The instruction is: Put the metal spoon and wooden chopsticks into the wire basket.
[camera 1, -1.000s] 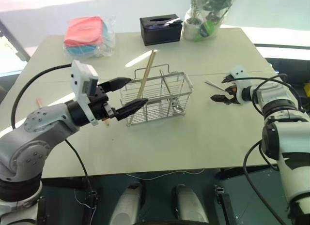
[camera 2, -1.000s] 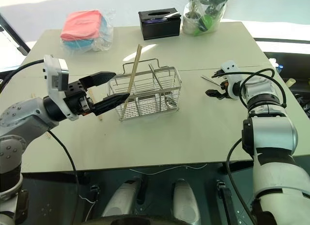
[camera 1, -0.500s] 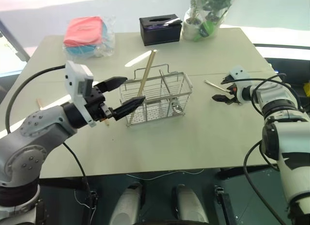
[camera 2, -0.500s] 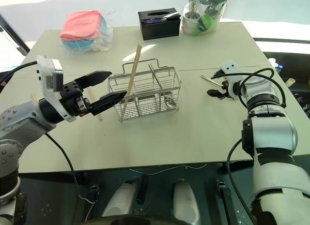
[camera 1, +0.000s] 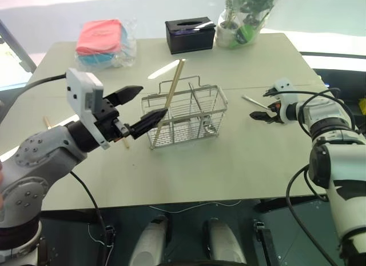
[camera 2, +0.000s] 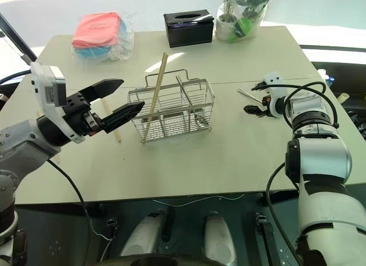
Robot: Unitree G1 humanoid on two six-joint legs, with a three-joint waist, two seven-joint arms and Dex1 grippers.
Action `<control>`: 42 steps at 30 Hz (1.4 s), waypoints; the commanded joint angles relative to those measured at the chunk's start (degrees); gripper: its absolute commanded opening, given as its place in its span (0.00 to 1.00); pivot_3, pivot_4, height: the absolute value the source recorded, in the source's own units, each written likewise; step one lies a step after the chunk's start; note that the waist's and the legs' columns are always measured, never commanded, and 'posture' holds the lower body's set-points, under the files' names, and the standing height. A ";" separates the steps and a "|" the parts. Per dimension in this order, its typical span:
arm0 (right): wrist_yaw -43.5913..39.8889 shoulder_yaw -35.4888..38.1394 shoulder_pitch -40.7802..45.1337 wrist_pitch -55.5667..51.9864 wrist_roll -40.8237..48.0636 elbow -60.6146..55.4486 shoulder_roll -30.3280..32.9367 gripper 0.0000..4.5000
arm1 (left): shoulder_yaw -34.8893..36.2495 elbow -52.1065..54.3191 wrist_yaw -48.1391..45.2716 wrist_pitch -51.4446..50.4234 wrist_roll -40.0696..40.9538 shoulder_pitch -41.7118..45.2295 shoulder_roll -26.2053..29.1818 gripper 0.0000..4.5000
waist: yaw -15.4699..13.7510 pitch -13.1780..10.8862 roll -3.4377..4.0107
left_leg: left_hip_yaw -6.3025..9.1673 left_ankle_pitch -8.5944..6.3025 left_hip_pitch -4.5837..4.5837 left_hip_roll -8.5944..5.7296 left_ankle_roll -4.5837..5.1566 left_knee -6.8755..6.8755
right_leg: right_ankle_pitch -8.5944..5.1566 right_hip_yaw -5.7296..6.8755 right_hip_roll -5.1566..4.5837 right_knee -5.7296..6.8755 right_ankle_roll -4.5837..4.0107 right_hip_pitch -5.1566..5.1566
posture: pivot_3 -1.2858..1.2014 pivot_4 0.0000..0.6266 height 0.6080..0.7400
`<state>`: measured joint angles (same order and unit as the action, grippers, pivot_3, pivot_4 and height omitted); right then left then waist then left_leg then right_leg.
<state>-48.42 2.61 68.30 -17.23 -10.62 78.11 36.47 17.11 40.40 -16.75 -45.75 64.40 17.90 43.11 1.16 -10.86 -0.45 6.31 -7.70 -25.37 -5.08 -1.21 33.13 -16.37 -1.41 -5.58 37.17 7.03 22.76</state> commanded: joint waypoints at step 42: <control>-0.49 0.99 0.21 -0.14 0.15 -0.19 0.28 0.01 | 0.72 0.30 1.91 2.50 -1.20 3.17 -1.58 1.00 | -0.01 0.02 -0.02 | -0.01 0.00 0.05 0.00 0.00 0.01 | 0.00 0.01 0.01 0.00 0.00 -0.06 | 0.52 0.24 1.00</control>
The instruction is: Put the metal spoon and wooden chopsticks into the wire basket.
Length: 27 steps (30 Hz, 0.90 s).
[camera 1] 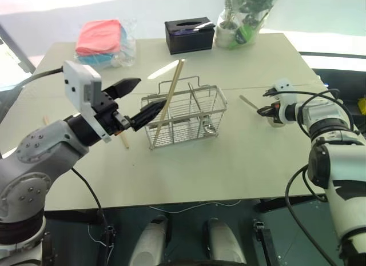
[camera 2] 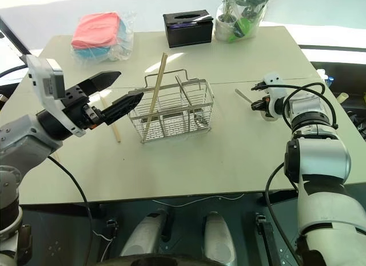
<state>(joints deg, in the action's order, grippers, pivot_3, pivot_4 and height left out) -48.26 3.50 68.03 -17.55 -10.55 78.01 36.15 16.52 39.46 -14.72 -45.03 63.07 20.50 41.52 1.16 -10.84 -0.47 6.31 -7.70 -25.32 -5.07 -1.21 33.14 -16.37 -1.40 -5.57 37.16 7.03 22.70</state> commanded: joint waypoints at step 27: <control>10.53 10.69 -0.47 4.72 19.06 -39.15 -6.50 0.01 | -1.35 -4.48 -13.31 1.51 -2.05 -7.49 1.96 1.00 | 1.13 -0.05 0.11 | 0.03 0.00 -0.02 0.02 0.00 -0.05 | 0.01 -0.04 0.01 0.11 0.02 0.11 | 0.52 0.24 1.00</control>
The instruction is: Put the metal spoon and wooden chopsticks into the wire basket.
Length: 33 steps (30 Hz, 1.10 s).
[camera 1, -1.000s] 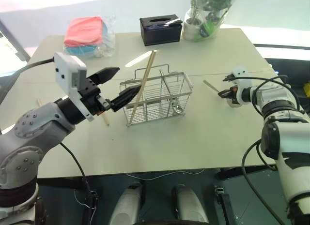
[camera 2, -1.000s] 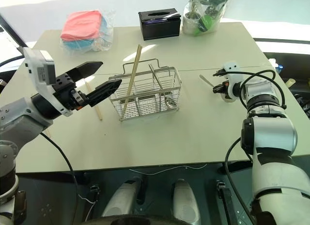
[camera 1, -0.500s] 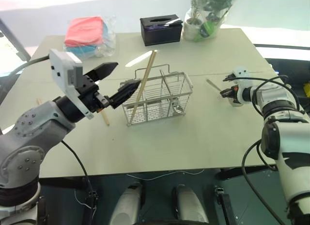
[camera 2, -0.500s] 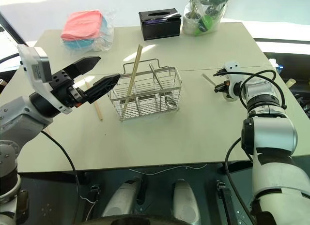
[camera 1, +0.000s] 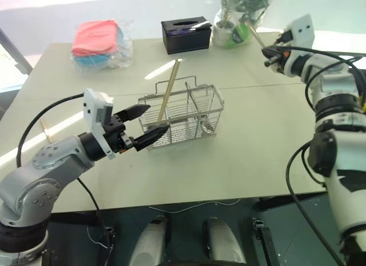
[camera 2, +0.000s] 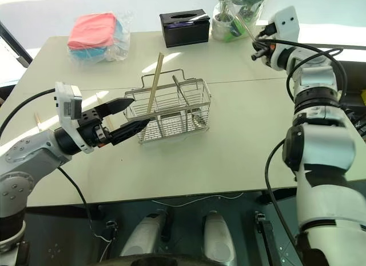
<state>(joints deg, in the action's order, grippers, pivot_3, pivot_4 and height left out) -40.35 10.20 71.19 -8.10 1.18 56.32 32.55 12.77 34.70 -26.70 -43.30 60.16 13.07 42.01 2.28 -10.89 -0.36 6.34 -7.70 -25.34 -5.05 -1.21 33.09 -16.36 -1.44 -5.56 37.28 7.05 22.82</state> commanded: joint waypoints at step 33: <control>31.47 -4.35 -38.23 -18.03 31.30 -74.87 -38.14 0.01 | 6.66 0.78 -5.82 -5.16 1.92 -2.63 9.06 1.00 | 0.08 0.03 0.05 | 0.05 -0.01 -0.04 0.02 -0.03 -0.15 | -0.11 -0.05 -0.02 0.23 -0.23 0.46 | 0.52 0.24 1.00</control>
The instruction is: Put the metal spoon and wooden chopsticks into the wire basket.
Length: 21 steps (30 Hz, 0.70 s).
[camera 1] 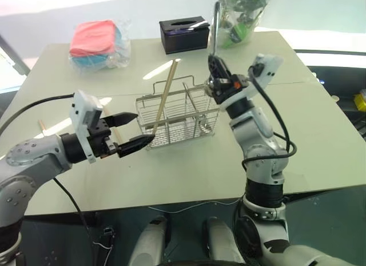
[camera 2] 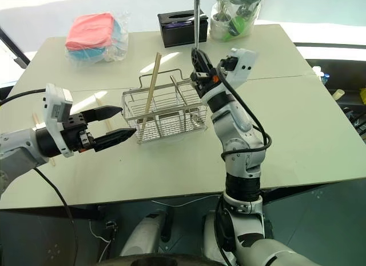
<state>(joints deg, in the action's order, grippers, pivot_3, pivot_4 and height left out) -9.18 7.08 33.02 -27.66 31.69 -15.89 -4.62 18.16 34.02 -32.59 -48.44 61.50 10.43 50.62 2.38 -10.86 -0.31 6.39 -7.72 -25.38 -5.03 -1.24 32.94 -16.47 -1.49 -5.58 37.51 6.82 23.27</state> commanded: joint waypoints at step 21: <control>0.08 -4.37 -2.03 6.74 0.46 1.62 -3.66 0.56 | 0.37 1.39 2.81 -0.18 1.19 2.54 0.20 1.00 | 0.00 0.00 0.00 | 0.02 -0.06 0.00 0.00 -0.10 -0.03 | -0.01 0.00 -0.01 -0.06 -0.02 0.08 | 0.52 0.24 1.00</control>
<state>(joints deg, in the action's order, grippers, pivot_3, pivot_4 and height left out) -8.48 3.51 30.57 -22.13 31.69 -13.16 -7.62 17.49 34.18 -29.82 -48.60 61.96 12.08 50.47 2.38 -10.86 -0.31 6.41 -7.78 -25.39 -5.03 -1.34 32.91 -16.48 -1.48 -5.59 37.45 6.80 23.35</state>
